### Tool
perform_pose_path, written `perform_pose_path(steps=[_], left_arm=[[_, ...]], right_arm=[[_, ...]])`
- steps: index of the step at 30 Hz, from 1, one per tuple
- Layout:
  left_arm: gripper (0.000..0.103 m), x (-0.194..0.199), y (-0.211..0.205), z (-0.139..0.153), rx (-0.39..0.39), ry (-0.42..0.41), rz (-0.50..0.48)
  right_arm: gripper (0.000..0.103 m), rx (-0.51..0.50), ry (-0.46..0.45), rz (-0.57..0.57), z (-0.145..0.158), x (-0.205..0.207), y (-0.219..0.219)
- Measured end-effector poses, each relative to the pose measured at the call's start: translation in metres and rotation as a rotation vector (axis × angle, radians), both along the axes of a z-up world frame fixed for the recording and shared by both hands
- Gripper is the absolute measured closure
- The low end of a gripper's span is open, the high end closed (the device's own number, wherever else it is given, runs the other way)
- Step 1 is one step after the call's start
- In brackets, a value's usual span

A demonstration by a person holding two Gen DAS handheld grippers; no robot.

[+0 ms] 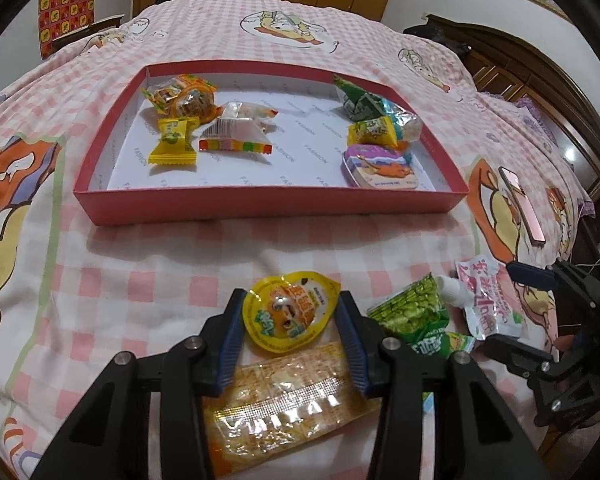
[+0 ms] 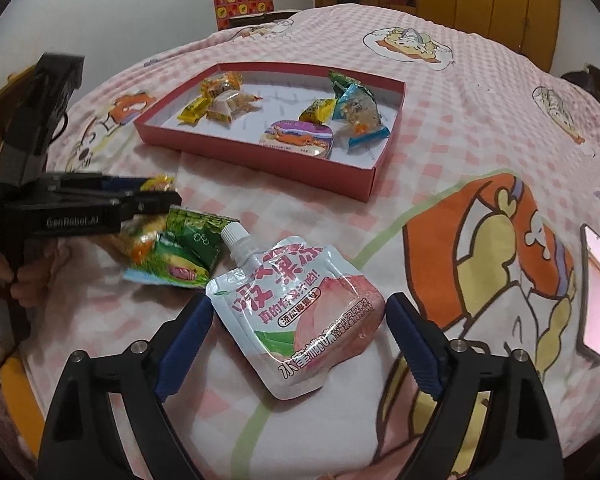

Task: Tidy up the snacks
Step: 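Grasp the yellow jelly cup with the left tool while the right tool grasps the white drink pouch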

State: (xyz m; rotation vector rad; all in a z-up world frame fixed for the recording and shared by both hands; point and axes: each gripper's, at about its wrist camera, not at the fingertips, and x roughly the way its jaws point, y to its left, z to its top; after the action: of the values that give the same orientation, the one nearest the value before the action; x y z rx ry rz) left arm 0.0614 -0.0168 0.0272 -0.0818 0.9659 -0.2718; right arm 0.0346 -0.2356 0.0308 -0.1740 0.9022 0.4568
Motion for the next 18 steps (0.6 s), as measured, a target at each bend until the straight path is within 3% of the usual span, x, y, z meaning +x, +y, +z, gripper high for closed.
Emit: perform_pose_path(steps=[13,18], left_arm=[[0.059,-0.008,0.002,0.011,-0.033,-0.029,-0.018],[0.059,-0.01,0.007,0.015,-0.05,-0.038,-0.009]], right_arm=[[0.013,-0.026,-0.01,0.026,-0.001,0.001,0.004],[0.012,-0.11,-0.064,0.077,0.0,-0.01,0.006]])
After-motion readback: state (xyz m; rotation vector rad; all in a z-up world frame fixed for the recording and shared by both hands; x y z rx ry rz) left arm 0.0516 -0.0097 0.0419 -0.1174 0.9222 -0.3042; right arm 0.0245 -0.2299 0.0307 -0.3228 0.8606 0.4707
